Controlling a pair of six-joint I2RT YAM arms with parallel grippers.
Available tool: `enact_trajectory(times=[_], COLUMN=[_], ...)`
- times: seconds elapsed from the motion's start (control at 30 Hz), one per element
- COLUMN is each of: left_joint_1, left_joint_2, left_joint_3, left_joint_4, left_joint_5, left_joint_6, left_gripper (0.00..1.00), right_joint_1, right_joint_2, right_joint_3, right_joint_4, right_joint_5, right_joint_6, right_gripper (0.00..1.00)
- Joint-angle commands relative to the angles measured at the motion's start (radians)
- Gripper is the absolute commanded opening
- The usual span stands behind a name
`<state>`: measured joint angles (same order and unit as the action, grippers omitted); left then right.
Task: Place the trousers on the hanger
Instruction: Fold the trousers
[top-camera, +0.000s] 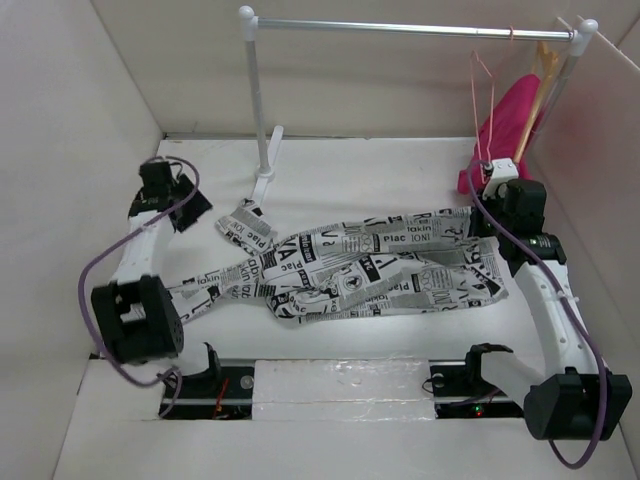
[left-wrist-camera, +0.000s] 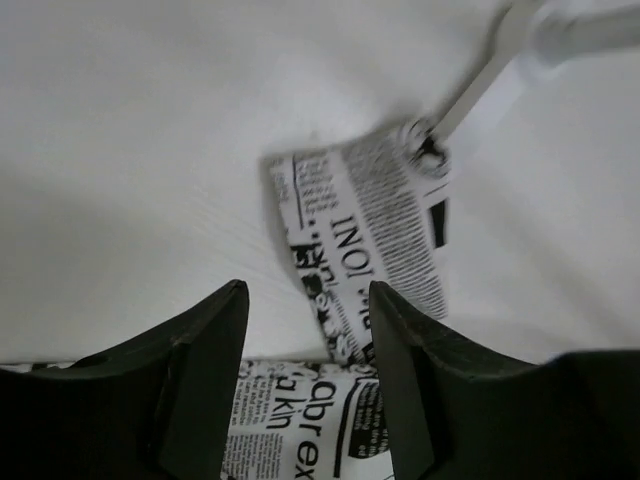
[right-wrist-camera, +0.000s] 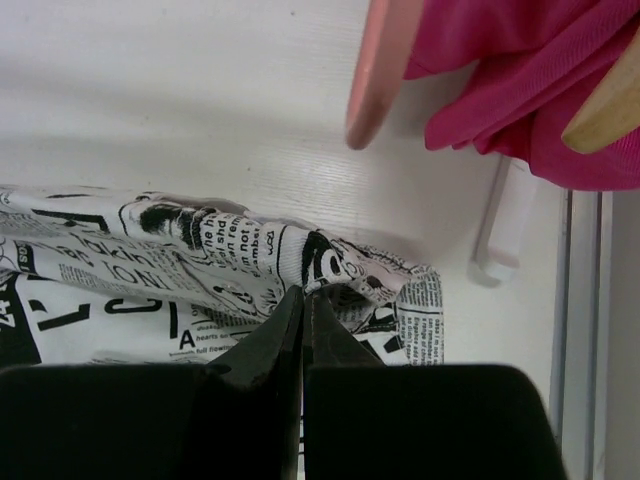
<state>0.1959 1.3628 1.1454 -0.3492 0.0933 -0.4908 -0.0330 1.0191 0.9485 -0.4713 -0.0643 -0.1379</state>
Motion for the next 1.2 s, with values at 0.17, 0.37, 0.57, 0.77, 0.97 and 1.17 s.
enact_trajectory(times=[0.17, 0.37, 0.57, 0.77, 0.97, 1.17], left_joint_1=[-0.007, -0.027, -0.036, -0.036, -0.015, 0.011], left_joint_2=[0.301, 0.456, 0.522, 0.429, 0.005, -0.309], left_joint_3=[-0.099, -0.064, -0.032, 0.023, 0.028, 0.036], left_joint_4=[0.099, 0.144, 0.193, 0.173, 0.086, 0.044], left_joint_5=[0.243, 0.206, 0.122, 0.043, -0.117, -0.262], left_joint_6=[0.049, 0.034, -0.006, -0.023, -0.046, -0.071], left_gripper=[0.64, 0.65, 0.17, 0.00, 0.00, 0.00], right_joint_1=[-0.007, 0.002, 0.002, 0.012, 0.012, 0.001], right_joint_2=[-0.050, -0.092, -0.093, -0.094, -0.114, -0.087], right_joint_3=[-0.068, -0.145, -0.128, -0.068, 0.005, 0.001], right_joint_4=[0.100, 0.100, 0.088, 0.054, -0.068, -0.063], right_joint_5=[-0.101, -0.164, -0.161, -0.164, -0.082, 0.092], right_joint_6=[-0.002, -0.002, -0.006, -0.017, -0.038, -0.017], right_gripper=[0.00, 0.00, 0.00, 0.00, 0.00, 0.00])
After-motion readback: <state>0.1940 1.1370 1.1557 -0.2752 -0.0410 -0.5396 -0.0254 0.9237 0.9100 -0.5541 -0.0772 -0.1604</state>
